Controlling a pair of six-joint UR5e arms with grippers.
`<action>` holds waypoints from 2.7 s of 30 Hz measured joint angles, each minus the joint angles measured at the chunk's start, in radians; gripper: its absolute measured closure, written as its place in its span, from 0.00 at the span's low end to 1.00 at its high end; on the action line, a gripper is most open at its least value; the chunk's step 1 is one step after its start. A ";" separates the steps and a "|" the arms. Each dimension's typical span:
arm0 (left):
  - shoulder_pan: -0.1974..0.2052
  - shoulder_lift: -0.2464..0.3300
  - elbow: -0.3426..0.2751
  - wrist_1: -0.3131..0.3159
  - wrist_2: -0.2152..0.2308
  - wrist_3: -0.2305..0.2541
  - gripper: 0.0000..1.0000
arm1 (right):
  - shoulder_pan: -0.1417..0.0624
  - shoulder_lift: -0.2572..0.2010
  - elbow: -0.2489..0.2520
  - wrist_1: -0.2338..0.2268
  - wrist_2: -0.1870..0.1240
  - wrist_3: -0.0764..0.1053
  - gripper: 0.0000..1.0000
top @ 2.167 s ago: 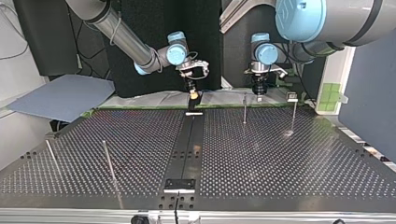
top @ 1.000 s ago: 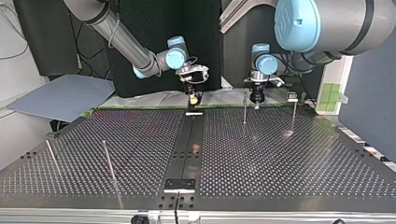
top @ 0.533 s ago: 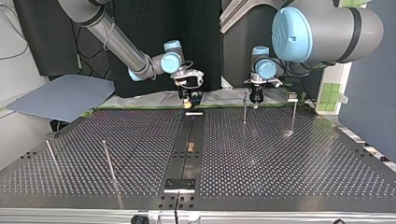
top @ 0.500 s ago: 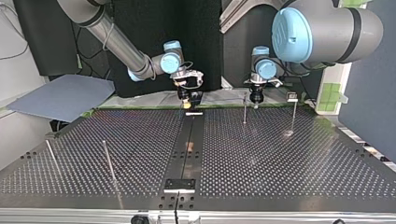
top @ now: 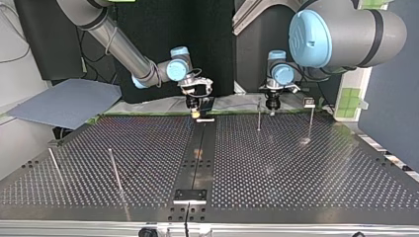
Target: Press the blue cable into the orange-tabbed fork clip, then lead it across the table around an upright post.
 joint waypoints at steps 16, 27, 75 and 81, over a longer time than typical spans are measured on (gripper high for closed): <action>0.021 0.000 0.022 -0.084 0.015 0.058 0.08 | 0.000 0.001 -0.004 0.006 -0.029 -0.006 1.00; 0.024 0.000 -0.013 -0.190 -0.023 0.109 0.03 | 0.002 0.001 -0.003 0.014 -0.029 -0.005 1.00; -0.021 0.327 -0.376 -0.195 0.094 0.203 0.00 | 0.000 0.006 -0.003 0.031 -0.029 0.001 1.00; -0.046 0.382 -0.377 -0.164 0.133 0.170 0.00 | 0.000 0.007 -0.003 0.029 -0.029 0.005 1.00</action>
